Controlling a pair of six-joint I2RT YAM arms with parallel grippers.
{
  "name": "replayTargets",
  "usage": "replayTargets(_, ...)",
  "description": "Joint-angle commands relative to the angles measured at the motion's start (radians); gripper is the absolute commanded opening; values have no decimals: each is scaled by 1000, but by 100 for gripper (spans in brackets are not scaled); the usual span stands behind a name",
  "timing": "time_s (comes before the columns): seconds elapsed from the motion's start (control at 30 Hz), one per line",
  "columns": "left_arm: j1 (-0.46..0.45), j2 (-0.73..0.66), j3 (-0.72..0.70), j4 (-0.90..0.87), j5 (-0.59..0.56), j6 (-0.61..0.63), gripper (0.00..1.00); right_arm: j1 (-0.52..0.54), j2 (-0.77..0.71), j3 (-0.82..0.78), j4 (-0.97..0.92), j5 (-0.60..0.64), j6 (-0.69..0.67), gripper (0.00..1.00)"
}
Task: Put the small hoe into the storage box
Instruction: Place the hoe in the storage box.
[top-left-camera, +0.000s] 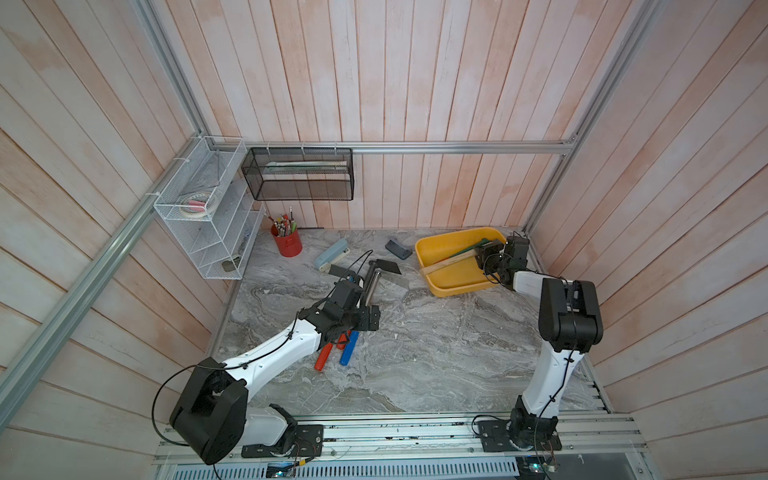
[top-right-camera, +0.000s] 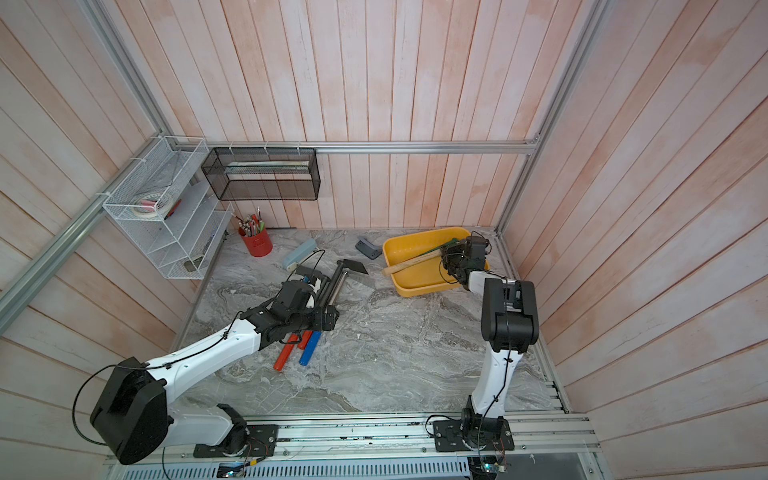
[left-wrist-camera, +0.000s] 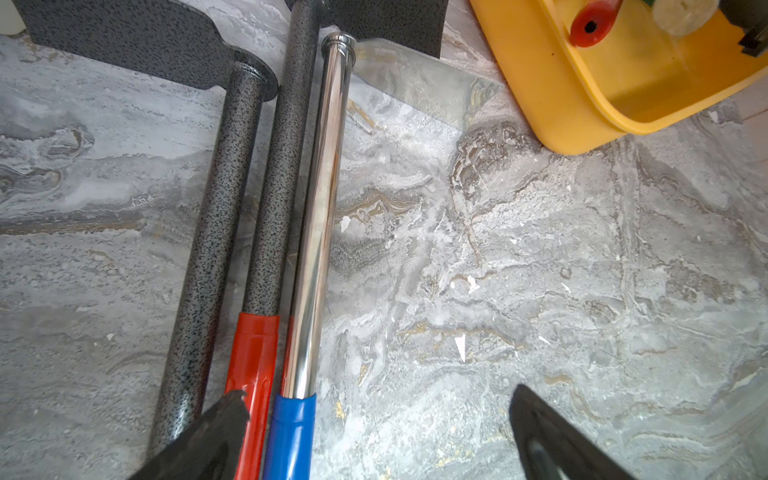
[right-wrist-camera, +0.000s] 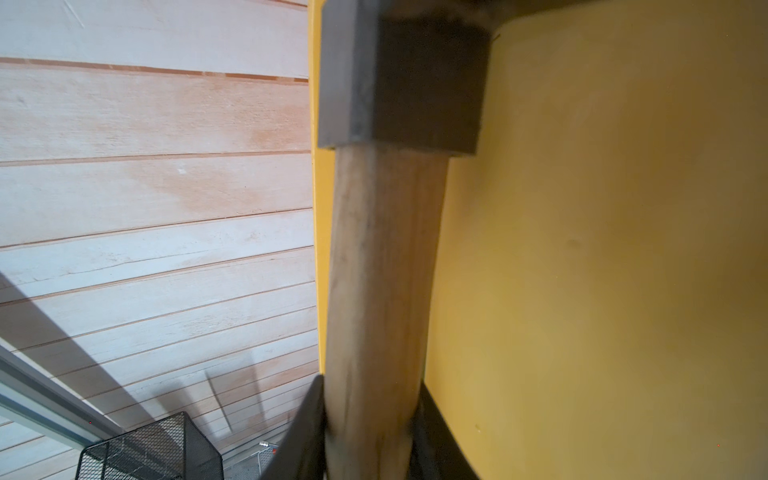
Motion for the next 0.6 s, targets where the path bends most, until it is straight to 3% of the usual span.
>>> replayTargets(0.0,6,-21,-21,-6,-23,6,100,-11,20,45,27,-7,-13,0)
replayTargets(0.57,8,-13,-11,-13,-26,7,100,-25,90,66,38,-19,-17,0)
